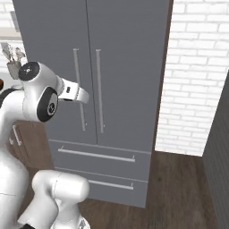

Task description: Grab a lemon wedge from the fridge and one ice cube from the ice bowl, and put them in the glass of lemonade.

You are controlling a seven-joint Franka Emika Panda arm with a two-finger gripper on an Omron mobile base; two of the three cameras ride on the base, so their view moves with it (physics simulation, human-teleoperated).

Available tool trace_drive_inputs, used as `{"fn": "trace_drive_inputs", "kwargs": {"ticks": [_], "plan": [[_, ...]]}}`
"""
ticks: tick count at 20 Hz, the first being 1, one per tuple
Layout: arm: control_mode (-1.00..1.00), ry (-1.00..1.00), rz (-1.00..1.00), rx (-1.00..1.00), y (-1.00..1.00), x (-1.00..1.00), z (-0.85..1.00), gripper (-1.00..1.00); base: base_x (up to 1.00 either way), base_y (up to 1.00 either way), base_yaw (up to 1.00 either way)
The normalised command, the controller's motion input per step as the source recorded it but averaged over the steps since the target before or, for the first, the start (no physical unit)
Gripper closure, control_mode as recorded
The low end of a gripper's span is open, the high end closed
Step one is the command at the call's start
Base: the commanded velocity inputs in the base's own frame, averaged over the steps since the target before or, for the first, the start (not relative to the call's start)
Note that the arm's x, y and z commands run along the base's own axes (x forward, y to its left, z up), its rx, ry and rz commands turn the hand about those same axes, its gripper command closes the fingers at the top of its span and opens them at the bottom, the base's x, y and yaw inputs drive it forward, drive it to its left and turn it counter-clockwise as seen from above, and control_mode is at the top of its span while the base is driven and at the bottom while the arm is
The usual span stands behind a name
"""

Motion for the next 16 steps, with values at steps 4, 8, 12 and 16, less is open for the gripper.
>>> {"fn": "trace_drive_inputs", "kwargs": {"ticks": [4, 8, 12, 16], "plan": [[-1.00, 0.01, -0.02, 0.00, 0.01, 1.00, -0.27, -1.00, 0.00, 0.00, 0.00], [-1.00, 0.00, 0.05, 0.02, 0.00, 1.00, -0.16, -1.00, 0.00, 0.00, 0.00], [-1.00, 0.03, 0.12, 0.01, -0.04, 0.83, -0.19, -1.00, 0.00, 0.00, 0.00], [-1.00, 0.13, 0.10, 0.00, -0.38, 0.37, -0.05, -1.00, 0.00, 0.00, 0.00]]}}
